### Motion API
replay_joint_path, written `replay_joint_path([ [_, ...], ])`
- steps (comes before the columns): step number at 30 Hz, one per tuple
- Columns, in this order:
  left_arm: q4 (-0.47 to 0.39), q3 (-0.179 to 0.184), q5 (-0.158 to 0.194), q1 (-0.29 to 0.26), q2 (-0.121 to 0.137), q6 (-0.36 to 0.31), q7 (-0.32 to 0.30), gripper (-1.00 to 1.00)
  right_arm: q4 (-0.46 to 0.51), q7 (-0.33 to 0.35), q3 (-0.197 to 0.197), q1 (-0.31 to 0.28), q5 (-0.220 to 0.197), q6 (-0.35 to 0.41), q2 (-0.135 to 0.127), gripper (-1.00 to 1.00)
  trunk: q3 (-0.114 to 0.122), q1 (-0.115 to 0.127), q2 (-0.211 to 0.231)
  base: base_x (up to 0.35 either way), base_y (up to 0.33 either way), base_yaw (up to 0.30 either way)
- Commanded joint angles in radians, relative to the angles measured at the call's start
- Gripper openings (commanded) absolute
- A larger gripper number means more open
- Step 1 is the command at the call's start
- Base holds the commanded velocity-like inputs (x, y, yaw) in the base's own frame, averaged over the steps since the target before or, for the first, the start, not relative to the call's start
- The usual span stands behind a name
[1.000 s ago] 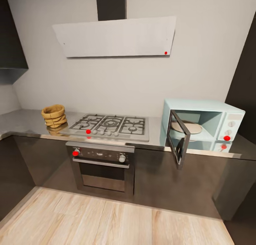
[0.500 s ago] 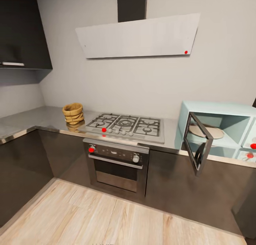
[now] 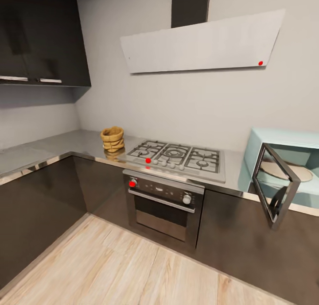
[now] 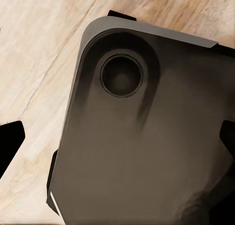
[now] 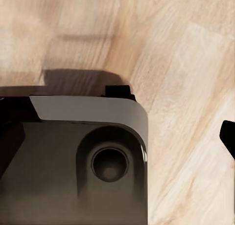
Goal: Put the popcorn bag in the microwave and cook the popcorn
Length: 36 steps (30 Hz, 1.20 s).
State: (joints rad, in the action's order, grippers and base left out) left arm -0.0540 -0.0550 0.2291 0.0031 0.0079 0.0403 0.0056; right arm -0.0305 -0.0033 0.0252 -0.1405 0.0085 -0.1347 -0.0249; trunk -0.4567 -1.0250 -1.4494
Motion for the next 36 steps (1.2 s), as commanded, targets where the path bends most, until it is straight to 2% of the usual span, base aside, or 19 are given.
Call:
replay_joint_path([
  [1,-0.001,-0.005,0.001,0.0,0.0,0.001,0.001,1.0,-0.003,0.0,0.002,-0.001,0.001,-0.006,-0.001,1.0,-0.001,0.0,0.0,0.0,0.0,0.267],
  [15,-0.001,-0.005,0.001,0.0,0.0,0.001,0.001,1.0,-0.003,-0.002,0.002,-0.001,0.001,-0.004,0.003,1.0,-0.001,0.0,0.0,0.0,0.0,0.267],
  [21,-0.001,-0.005,0.001,0.001,0.0,0.001,0.001,1.0,-0.003,-0.023,0.002,-0.001,0.002,-0.008,0.004,1.0,-0.001,0.0,0.0,0.0,0.0,0.259],
  [26,-0.001,-0.005,0.001,0.0,0.0,0.001,0.001,1.0,-0.003,-0.023,0.001,-0.002,0.002,-0.005,-0.007,1.0,-0.001,0.0,0.0,0.0,0.0,0.039],
  [36,-0.001,-0.005,0.001,0.0,0.0,0.001,0.001,1.0,-0.003,-0.015,0.0,-0.001,0.005,0.004,-0.007,1.0,-0.001,0.0,0.0,0.0,0.0,0.0],
])
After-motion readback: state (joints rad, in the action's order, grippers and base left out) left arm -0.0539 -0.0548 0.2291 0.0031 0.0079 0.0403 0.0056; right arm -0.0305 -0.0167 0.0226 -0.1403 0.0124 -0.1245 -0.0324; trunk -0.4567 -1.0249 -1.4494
